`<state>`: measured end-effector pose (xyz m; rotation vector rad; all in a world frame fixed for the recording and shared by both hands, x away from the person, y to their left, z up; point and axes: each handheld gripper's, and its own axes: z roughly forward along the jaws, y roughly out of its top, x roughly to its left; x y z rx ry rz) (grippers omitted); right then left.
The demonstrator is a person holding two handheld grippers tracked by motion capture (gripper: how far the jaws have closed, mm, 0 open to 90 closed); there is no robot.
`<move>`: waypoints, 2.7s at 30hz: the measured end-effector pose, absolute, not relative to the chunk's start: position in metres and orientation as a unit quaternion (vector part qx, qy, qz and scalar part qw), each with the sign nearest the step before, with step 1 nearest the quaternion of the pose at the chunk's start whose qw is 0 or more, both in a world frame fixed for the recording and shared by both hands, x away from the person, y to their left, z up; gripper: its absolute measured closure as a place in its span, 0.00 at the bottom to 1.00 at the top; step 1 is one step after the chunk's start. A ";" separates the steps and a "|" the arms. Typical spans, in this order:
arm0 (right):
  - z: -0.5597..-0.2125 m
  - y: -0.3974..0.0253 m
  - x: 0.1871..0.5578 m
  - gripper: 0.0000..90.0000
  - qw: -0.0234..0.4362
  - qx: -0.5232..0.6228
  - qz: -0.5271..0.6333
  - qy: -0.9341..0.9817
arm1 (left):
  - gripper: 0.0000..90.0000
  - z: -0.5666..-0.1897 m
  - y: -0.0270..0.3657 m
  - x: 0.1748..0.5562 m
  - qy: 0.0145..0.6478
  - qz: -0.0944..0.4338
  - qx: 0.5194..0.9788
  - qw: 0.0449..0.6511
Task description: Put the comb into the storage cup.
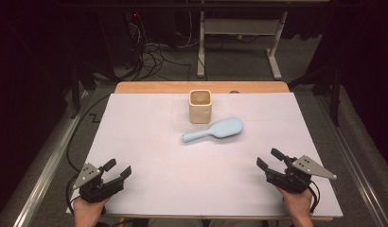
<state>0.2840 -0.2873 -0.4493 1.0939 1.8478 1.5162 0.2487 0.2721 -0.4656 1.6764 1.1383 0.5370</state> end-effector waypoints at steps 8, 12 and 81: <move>-0.448 -0.281 0.287 0.35 0.254 0.399 0.552 0.687 | 0.35 -0.466 0.272 0.249 0.471 0.222 0.693 0.499; -0.446 -0.276 0.288 0.34 0.250 0.394 0.555 0.688 | 0.35 -0.466 0.272 0.249 0.472 0.222 0.692 0.499; -0.431 -0.186 0.356 0.45 0.160 0.367 0.549 0.734 | 0.35 -0.466 0.270 0.249 0.464 0.219 0.696 0.502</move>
